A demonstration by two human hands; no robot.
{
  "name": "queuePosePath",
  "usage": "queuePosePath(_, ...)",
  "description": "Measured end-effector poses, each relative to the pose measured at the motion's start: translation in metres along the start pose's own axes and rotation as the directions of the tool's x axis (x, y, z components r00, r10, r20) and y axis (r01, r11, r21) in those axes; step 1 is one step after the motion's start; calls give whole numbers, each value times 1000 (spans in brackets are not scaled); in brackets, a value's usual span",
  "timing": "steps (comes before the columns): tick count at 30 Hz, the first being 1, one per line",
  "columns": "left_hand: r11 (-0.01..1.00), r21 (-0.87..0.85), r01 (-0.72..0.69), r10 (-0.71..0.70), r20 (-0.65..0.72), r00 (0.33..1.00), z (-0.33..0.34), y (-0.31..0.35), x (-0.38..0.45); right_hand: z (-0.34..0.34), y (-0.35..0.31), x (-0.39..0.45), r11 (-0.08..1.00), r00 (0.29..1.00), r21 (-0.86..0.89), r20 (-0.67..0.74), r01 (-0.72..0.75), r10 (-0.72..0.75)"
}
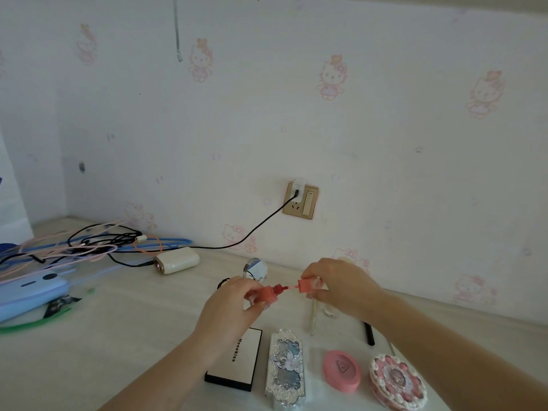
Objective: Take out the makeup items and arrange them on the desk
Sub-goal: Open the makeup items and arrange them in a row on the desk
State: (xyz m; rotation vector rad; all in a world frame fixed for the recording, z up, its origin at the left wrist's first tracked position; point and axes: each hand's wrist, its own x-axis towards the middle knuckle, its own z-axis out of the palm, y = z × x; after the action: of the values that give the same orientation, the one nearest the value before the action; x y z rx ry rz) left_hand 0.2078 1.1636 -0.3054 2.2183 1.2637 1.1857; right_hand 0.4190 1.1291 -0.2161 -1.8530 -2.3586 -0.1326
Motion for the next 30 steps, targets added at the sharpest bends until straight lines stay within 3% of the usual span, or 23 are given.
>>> queuePosePath(7,988,-105,112,-113,0,994,4,-5,3,9,10,0,998,999,44,-3,-44,44)
queuePosePath(12,974,-139,176,-177,6,984,11,-10,10,32,17,7,935,979,304,-29,-183,201)
queuePosePath(18,954,-132,269,-261,73,963,27,-18,22,61,5,24,638,930,711,59,-295,363)
queuePosePath(21,954,-106,281,-273,82,958,34,-20,28,82,3,36,468,897,816,132,-340,421)
queuePosePath(23,950,-89,298,-289,104,952,39,-21,31,93,4,45,411,891,841,166,-352,422)
queuePosePath(27,942,-66,329,-319,128,939,46,-23,37,109,10,59,404,884,847,147,-344,444)
queuePosePath(30,936,-24,350,-344,130,930,51,-25,42,117,14,69,459,882,822,106,-338,459)
